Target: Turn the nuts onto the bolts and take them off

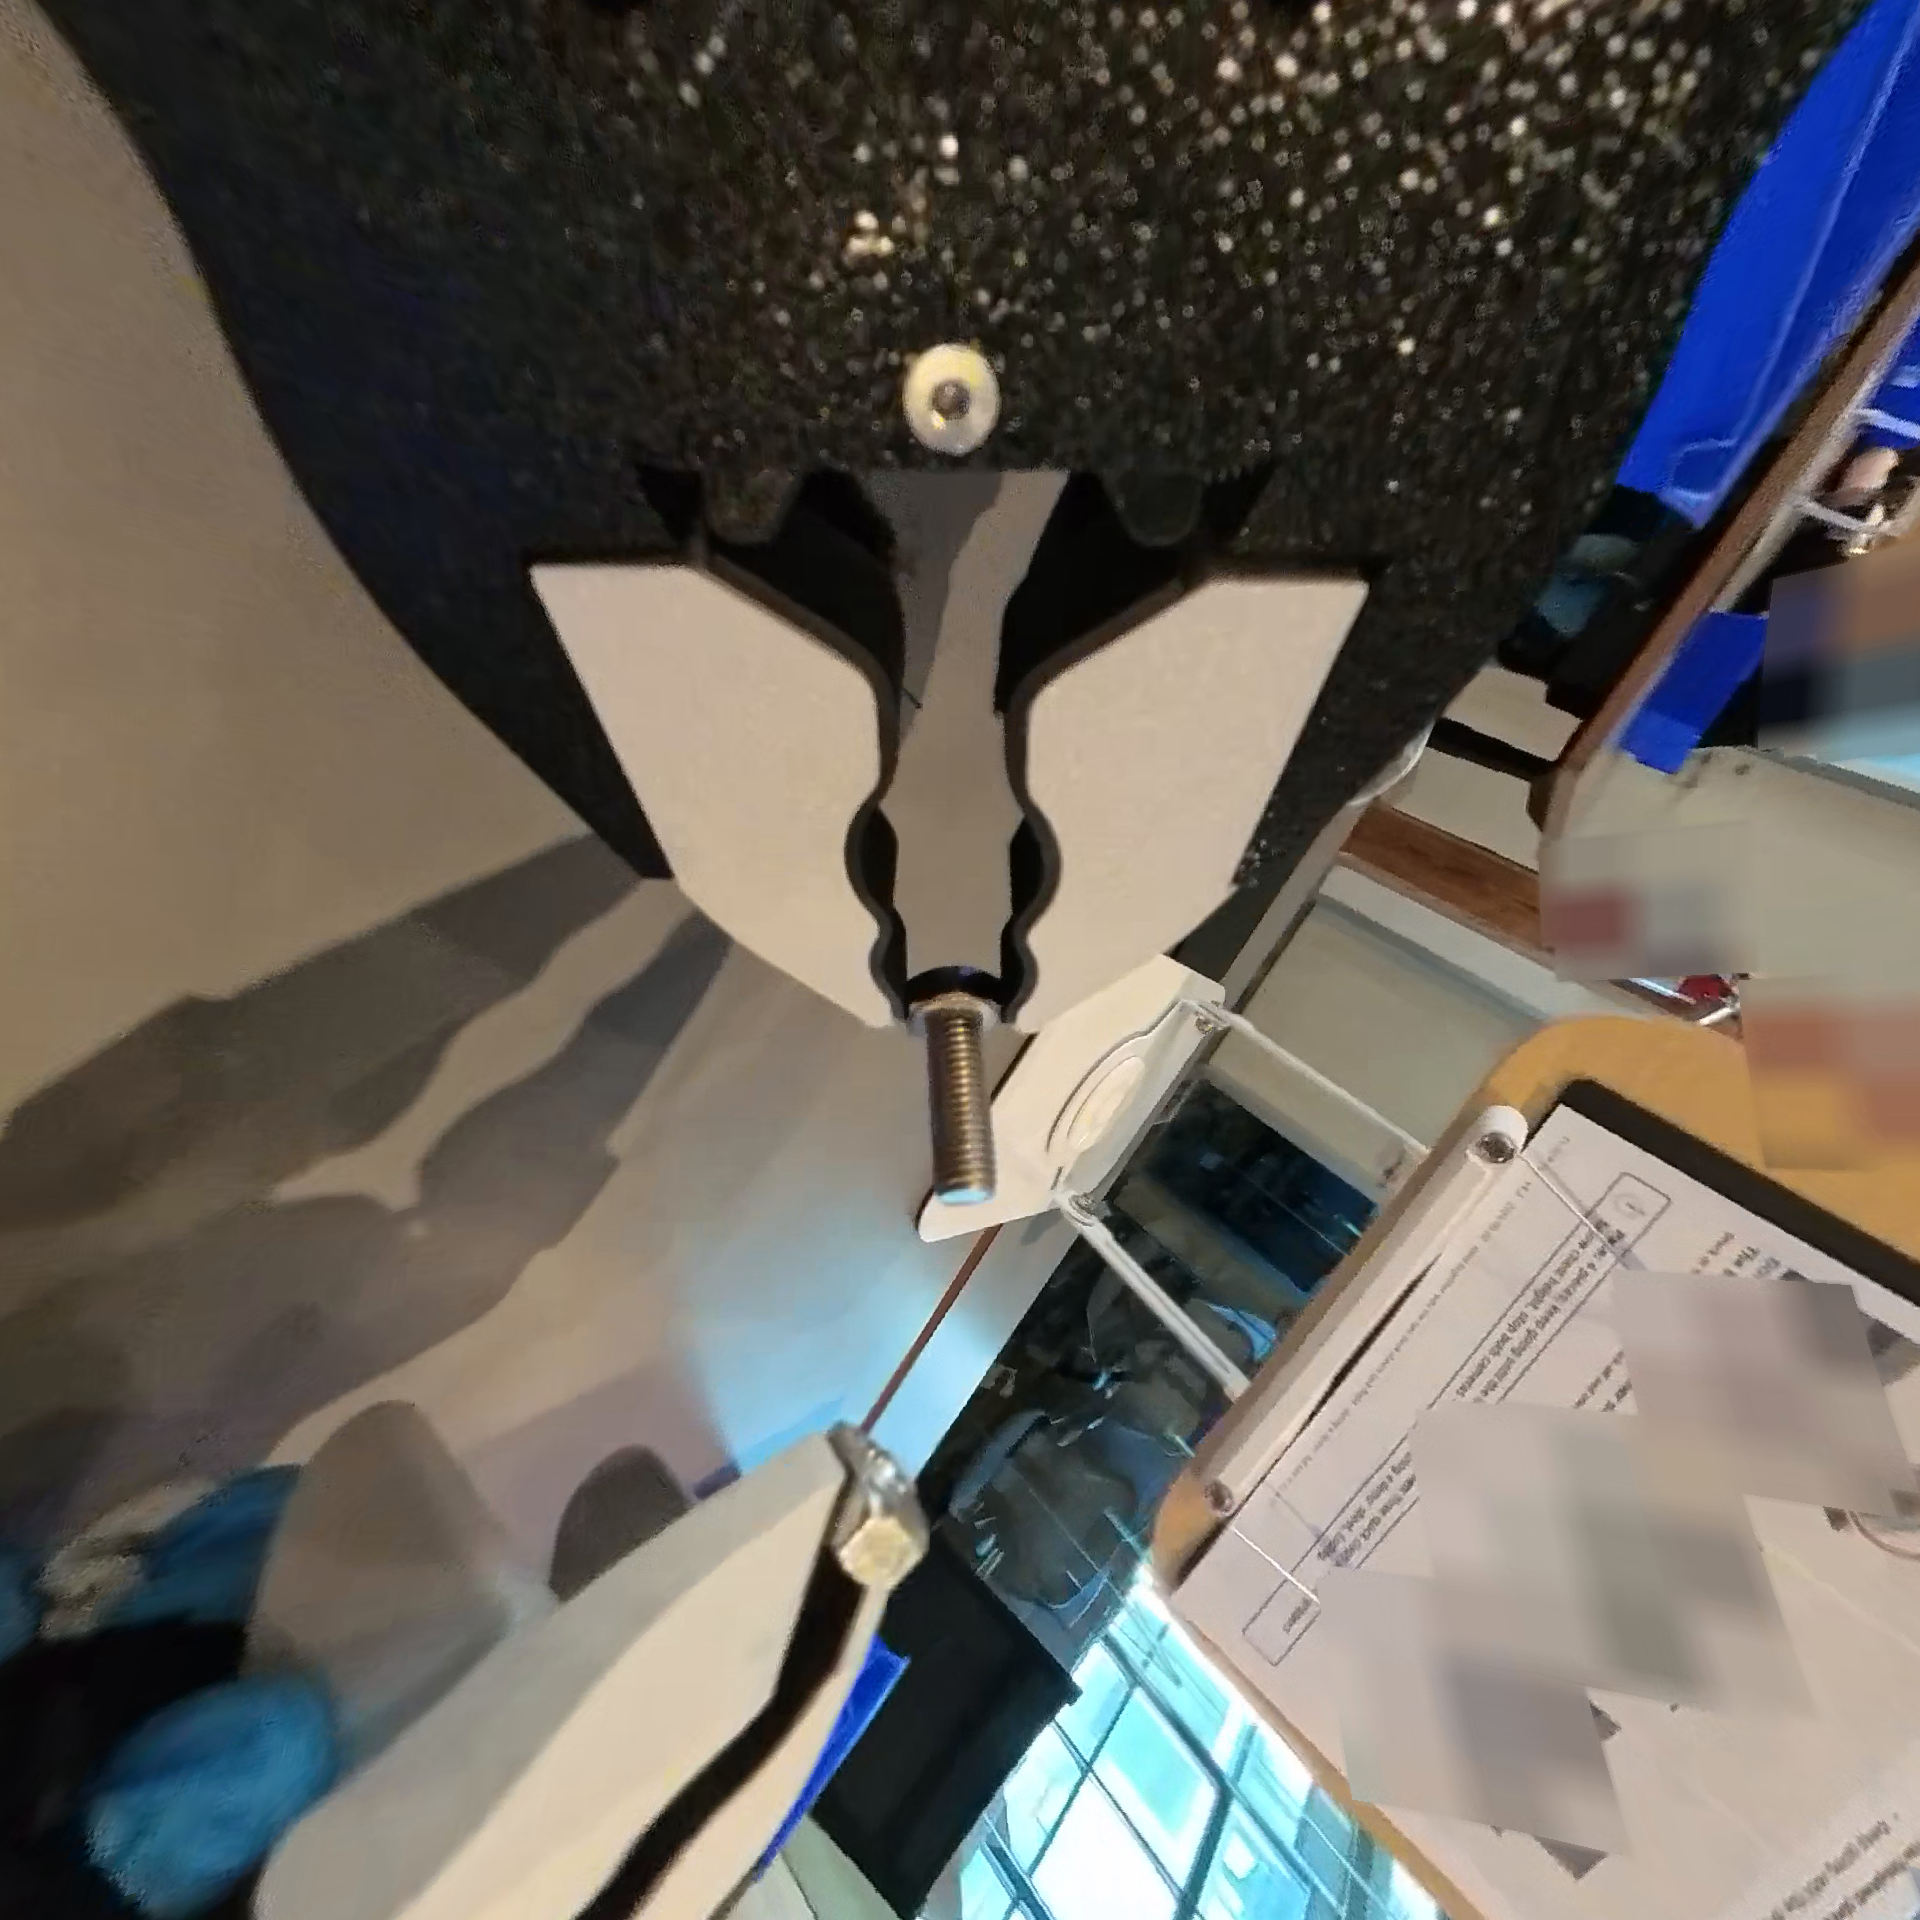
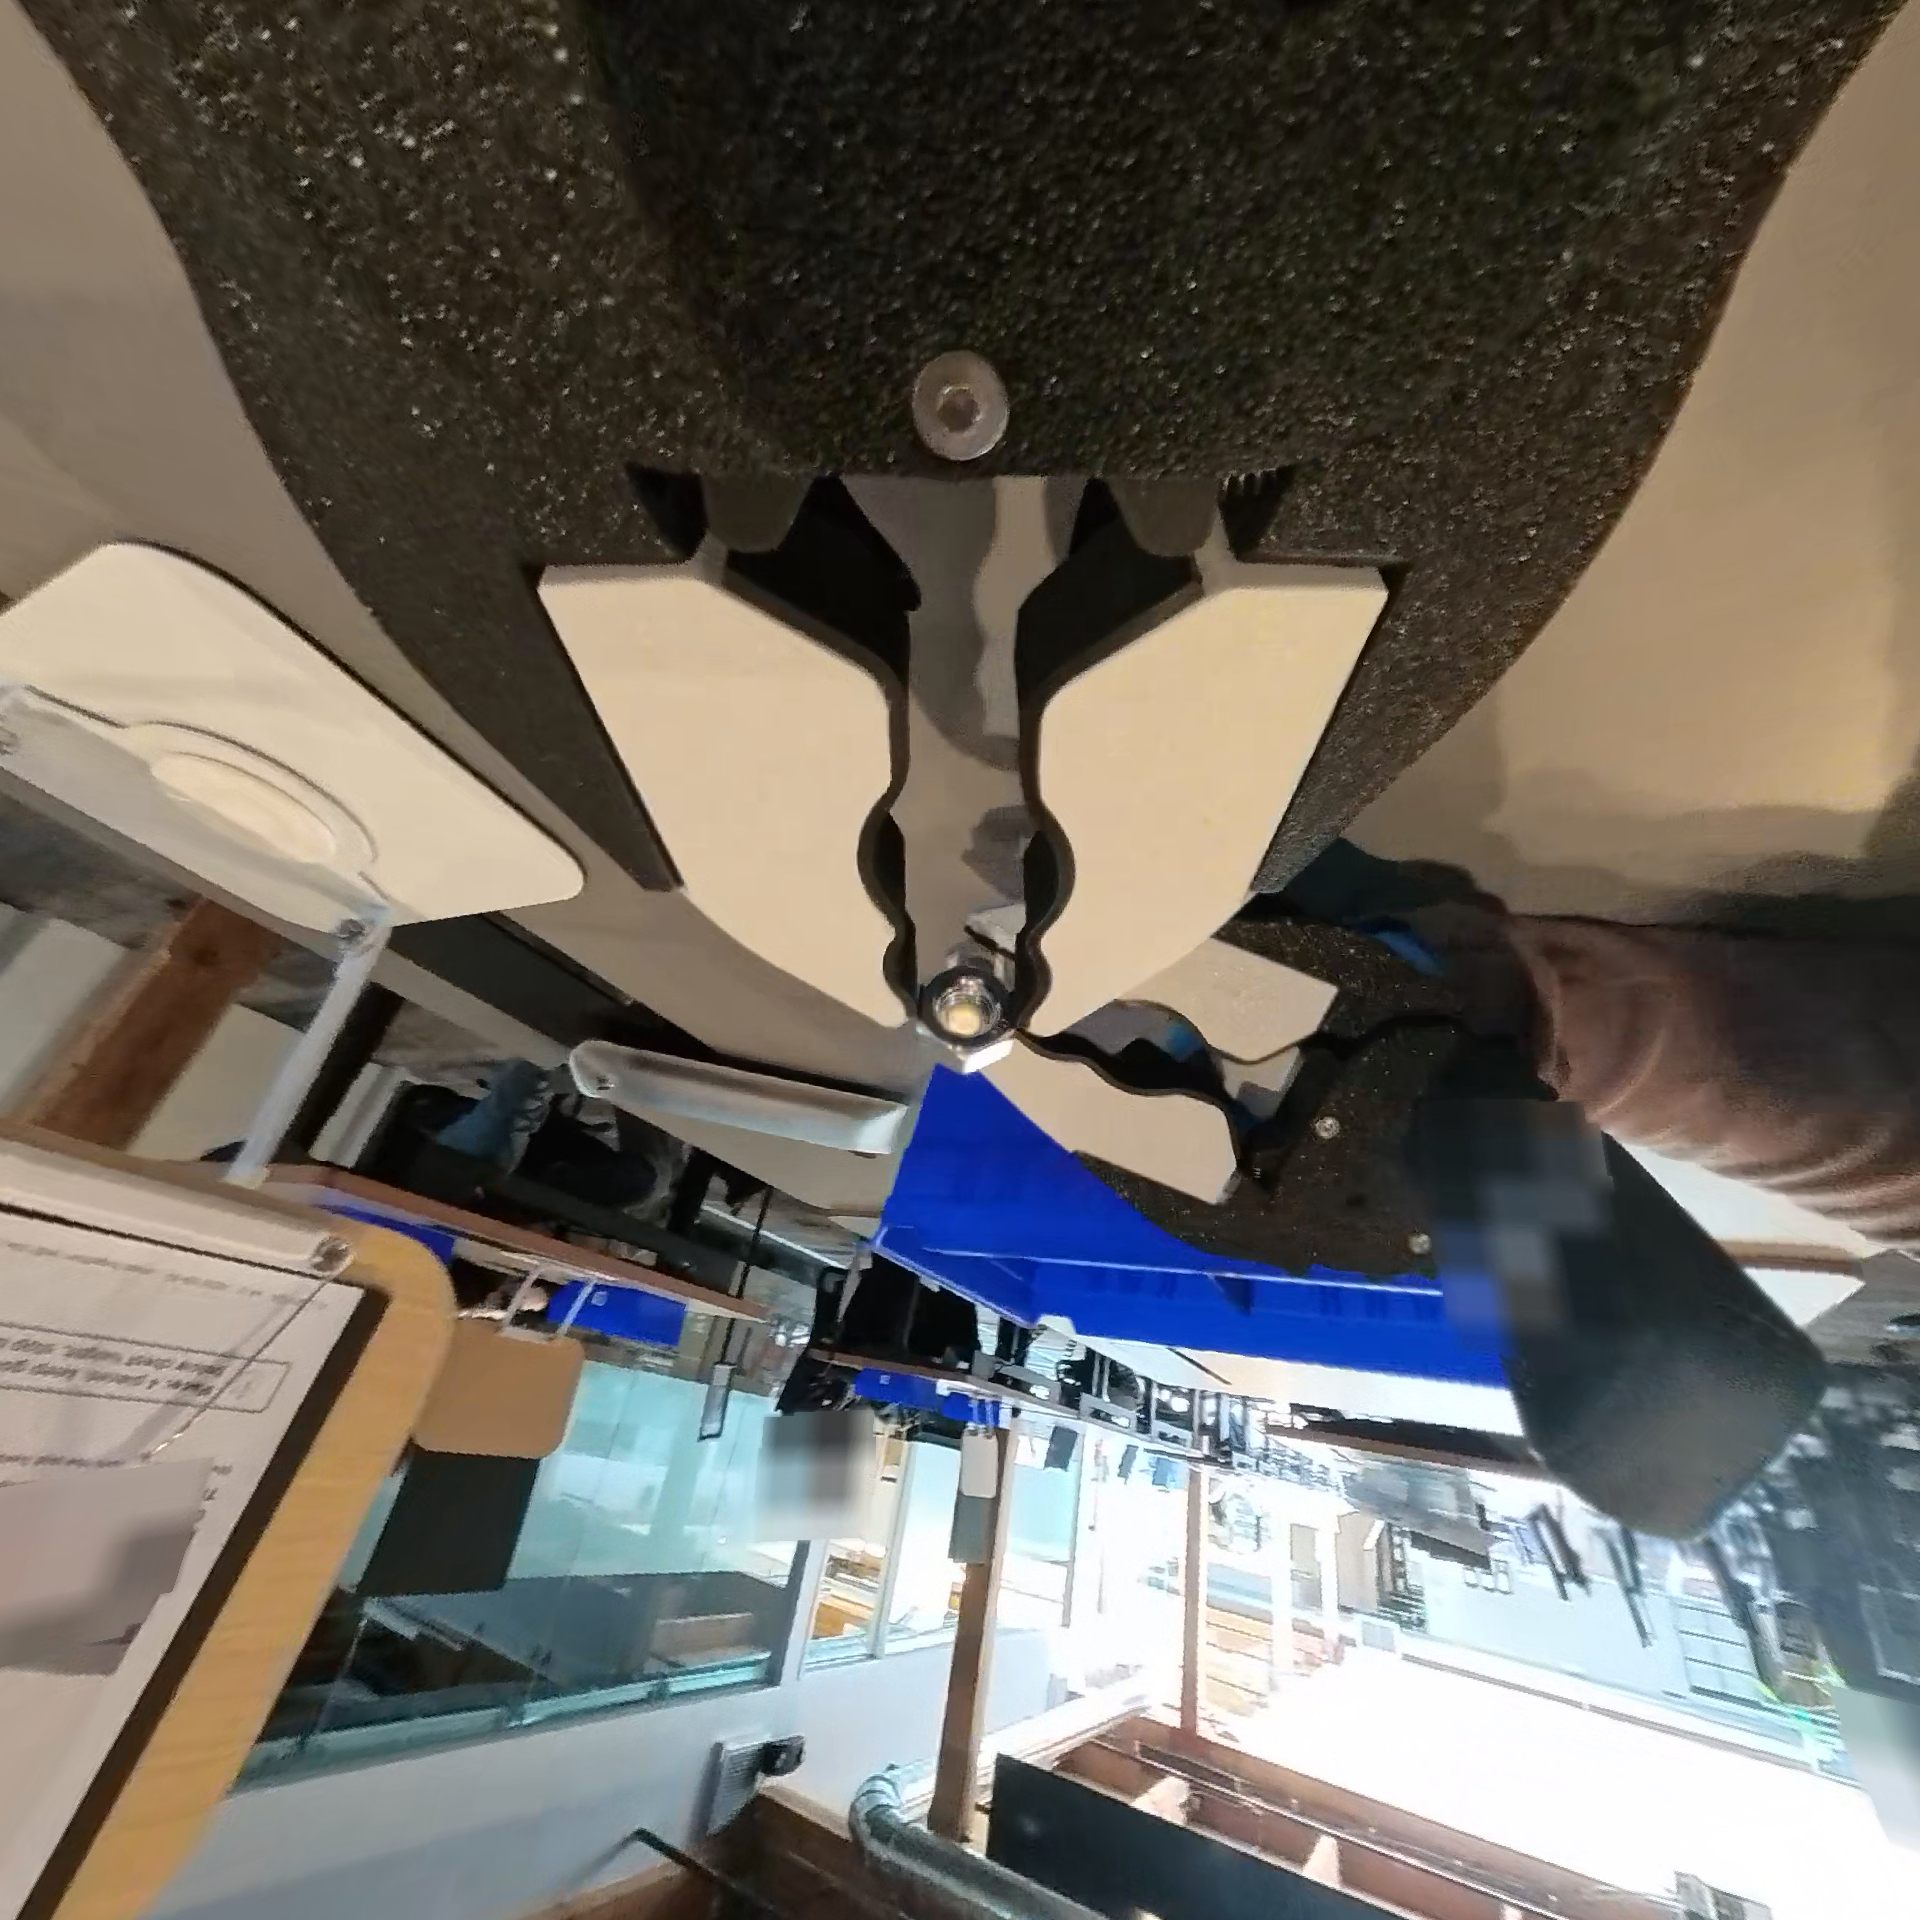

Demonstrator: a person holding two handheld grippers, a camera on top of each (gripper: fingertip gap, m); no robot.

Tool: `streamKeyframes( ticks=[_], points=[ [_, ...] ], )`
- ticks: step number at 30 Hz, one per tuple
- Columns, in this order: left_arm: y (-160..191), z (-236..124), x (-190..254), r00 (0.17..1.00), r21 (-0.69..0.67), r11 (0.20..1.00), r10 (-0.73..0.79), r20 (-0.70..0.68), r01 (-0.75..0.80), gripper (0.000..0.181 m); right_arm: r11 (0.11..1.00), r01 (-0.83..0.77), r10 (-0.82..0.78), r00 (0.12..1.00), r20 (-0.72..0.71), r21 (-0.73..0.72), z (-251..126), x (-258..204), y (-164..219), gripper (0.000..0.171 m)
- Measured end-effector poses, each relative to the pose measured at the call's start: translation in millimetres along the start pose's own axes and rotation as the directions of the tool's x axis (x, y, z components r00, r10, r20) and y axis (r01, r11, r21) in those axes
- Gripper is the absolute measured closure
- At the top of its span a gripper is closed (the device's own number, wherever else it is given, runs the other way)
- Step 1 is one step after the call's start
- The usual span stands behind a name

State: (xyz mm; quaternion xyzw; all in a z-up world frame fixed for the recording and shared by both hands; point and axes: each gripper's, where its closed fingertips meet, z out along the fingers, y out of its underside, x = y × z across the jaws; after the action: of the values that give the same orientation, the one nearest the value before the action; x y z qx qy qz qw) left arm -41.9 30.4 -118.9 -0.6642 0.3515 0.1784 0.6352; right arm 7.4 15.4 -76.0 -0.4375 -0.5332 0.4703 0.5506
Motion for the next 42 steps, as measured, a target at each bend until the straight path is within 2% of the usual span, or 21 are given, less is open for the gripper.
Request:
streamKeyframes(
  ticks=[5,12,21,29,36,39,42],
  points=[
    [0.4,2.6,7.3,0.995,-0.026,0.994,0.103,-0.005,-0.103,0.165,0.996,-0.069,0.072,0.995,0.063,-0.048,4.1,-3.5,8.9,0.154],
    [1.9,7.0,16.5,0.974,-0.051,0.973,0.225,-0.014,-0.226,0.165,0.979,0.007,-0.001,0.999,0.032,-0.203,10.6,-5.7,30.7,0.154],
    [6.6,8.6,21.0,0.971,-0.063,0.969,0.235,-0.045,-0.237,0.165,0.938,0.041,-0.050,0.999,-0.015,-0.343,8.5,-1.2,49.0,0.154],
    [7.0,8.4,29.8,0.962,-0.049,0.964,0.255,-0.100,-0.260,0.165,0.933,-0.077,0.098,0.994,0.042,-0.350,6.1,-3.9,53.4,0.154],
    [-0.4,7.1,42.0,0.928,-0.017,0.934,0.352,-0.121,-0.356,0.165,0.895,-0.132,0.211,0.967,0.143,-0.427,-8.9,-10.4,58.2,0.154],
    [-3.4,6.9,46.2,0.921,-0.008,0.928,0.368,-0.127,-0.372,0.165,0.890,-0.059,0.144,0.977,0.155,-0.451,-14.3,-9.6,59.3,0.154],
    [-0.7,7.3,48.7,0.912,-0.022,0.920,0.386,-0.138,-0.392,0.165,0.873,0.102,-0.019,0.984,0.175,-0.477,-15.3,-10.5,63.6,0.154]
  ],
)
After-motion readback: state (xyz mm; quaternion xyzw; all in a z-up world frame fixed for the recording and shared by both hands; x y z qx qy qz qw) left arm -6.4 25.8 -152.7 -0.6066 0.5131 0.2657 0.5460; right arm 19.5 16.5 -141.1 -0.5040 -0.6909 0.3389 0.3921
